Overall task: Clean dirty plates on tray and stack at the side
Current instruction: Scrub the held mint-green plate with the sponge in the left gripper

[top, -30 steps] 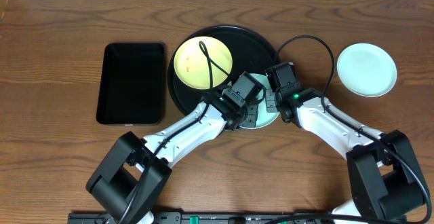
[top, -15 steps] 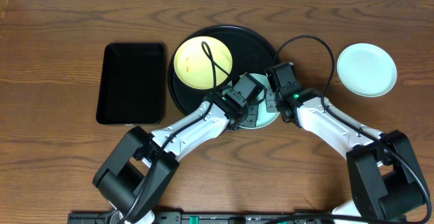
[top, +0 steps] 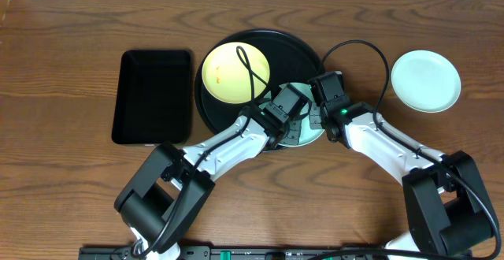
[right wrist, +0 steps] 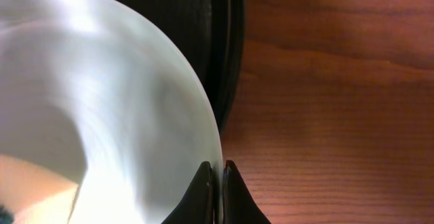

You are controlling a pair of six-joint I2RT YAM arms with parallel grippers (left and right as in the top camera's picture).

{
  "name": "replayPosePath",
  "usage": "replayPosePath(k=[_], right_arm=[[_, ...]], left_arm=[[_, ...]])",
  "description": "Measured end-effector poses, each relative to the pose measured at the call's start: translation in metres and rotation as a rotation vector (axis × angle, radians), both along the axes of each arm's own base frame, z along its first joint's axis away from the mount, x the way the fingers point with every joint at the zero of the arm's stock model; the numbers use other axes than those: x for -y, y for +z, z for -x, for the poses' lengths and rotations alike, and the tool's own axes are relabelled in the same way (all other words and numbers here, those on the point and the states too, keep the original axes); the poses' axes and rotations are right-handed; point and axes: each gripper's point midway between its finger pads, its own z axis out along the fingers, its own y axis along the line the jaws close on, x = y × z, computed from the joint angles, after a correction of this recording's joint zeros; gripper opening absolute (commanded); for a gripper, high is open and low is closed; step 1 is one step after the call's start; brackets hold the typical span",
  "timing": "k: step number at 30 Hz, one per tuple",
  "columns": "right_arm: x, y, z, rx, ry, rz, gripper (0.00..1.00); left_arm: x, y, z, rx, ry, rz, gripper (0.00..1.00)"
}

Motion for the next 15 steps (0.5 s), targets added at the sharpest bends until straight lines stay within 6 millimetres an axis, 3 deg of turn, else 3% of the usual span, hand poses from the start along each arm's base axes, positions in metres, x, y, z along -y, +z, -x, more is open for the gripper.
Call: replayPosePath(k=[15], right_arm=[[0.001,0.001,-0.001,0.004,0.009,0.015,0.01]], left_arm=[[-0.001,0.0,-0.014,0.059,-0.004,-0.014,0.08]])
